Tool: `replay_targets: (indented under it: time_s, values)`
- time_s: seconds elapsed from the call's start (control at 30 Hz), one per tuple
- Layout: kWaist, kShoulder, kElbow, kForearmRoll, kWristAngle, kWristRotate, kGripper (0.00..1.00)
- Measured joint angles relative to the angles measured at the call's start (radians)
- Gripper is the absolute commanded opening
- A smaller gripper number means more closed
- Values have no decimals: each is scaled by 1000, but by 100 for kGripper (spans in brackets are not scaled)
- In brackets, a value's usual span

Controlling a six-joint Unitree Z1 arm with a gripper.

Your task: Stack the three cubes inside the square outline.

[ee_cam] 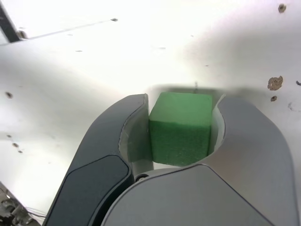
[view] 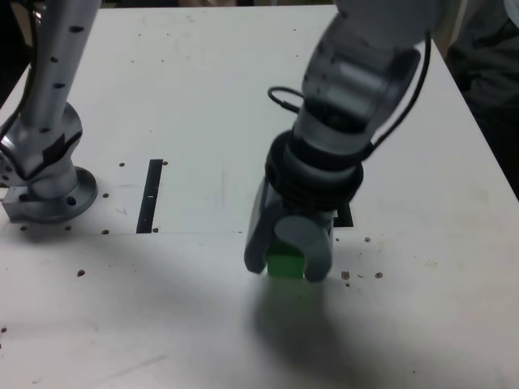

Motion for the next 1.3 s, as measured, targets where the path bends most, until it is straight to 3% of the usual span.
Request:
replay_targets:
  time_s: [0.3, 0.57, 0.77, 1.3]
  values:
    - [9, -97, -40, 79, 56, -38, 25]
    - [91, -169, -92, 175, 101, -32, 25]
    - [165, -169, -114, 180, 94, 32, 25]
    - [293, -55, -171, 179, 71, 207, 25]
